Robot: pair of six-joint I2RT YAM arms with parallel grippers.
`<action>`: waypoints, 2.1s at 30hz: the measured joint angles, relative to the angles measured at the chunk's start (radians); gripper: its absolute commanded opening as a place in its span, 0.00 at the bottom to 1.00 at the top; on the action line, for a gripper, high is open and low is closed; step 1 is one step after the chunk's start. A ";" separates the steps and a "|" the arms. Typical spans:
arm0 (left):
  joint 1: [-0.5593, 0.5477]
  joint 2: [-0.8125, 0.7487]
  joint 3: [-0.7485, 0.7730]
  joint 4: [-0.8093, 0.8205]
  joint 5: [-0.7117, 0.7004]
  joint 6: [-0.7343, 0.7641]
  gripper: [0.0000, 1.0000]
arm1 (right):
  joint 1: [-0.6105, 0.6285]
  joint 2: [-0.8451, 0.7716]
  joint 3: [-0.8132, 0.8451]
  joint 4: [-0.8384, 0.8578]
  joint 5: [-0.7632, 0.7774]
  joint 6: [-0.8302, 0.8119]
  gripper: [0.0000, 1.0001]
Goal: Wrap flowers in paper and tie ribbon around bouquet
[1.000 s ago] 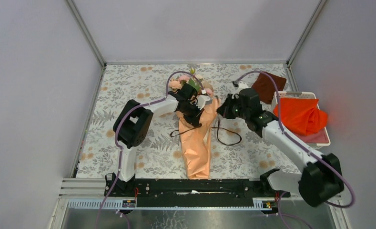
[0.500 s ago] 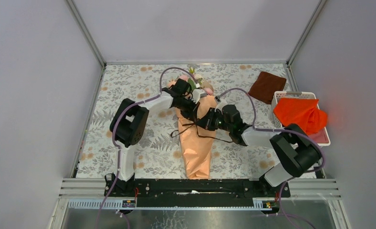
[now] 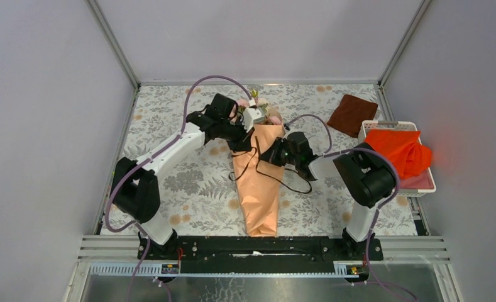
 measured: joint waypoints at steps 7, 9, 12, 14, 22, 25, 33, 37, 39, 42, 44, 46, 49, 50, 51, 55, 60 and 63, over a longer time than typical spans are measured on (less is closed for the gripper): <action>-0.140 -0.038 0.045 -0.158 0.023 0.151 0.00 | -0.013 0.084 0.098 0.018 -0.080 0.006 0.09; -0.156 -0.030 0.076 -0.174 0.029 0.158 0.00 | -0.016 0.084 0.098 0.023 -0.095 0.007 0.19; -0.150 0.011 0.129 -0.152 0.014 0.157 0.00 | -0.028 0.082 0.098 0.024 -0.129 0.014 0.31; -0.142 0.047 0.144 -0.129 0.006 0.154 0.00 | -0.048 0.074 0.091 0.027 -0.153 0.029 0.36; -0.096 0.180 0.137 -0.022 -0.020 0.078 0.00 | -0.126 -0.029 0.013 0.064 -0.220 0.073 0.39; -0.075 0.195 0.137 0.022 -0.029 0.042 0.00 | -0.124 -0.061 -0.032 0.074 -0.221 0.078 0.39; -0.064 0.258 0.151 0.058 -0.053 0.002 0.00 | -0.124 -0.196 -0.126 0.039 -0.190 0.058 0.48; -0.064 0.290 0.154 0.066 -0.061 -0.008 0.00 | -0.124 -0.262 -0.130 0.043 -0.183 0.043 0.54; -0.065 0.296 0.154 0.067 -0.065 -0.010 0.00 | -0.124 -0.267 -0.130 0.055 -0.183 0.043 0.56; -0.066 0.298 0.155 0.068 -0.069 -0.012 0.00 | -0.122 -0.258 -0.130 0.056 -0.179 0.047 0.56; -0.066 0.298 0.158 0.072 -0.070 -0.013 0.00 | -0.117 -0.240 -0.127 0.056 -0.174 0.052 0.55; -0.067 0.298 0.159 0.074 -0.071 -0.015 0.00 | -0.108 -0.207 -0.116 0.053 -0.171 0.054 0.53; -0.068 0.299 0.163 0.074 -0.072 -0.019 0.00 | -0.086 -0.147 -0.084 0.045 -0.166 0.058 0.50; -0.069 0.299 0.163 0.074 -0.072 -0.019 0.00 | -0.081 -0.131 -0.076 0.045 -0.167 0.059 0.47; -0.069 0.299 0.165 0.075 -0.072 -0.021 0.00 | -0.076 -0.115 -0.069 0.049 -0.167 0.064 0.43; -0.070 0.300 0.165 0.074 -0.072 -0.022 0.00 | -0.070 -0.075 -0.061 0.061 -0.166 0.084 0.13; -0.070 0.300 0.165 0.074 -0.073 -0.011 0.23 | -0.070 -0.058 -0.060 0.048 -0.145 0.094 0.00; -0.070 0.299 0.165 0.072 -0.076 0.018 0.24 | -0.071 -0.058 -0.060 0.039 -0.126 0.096 0.00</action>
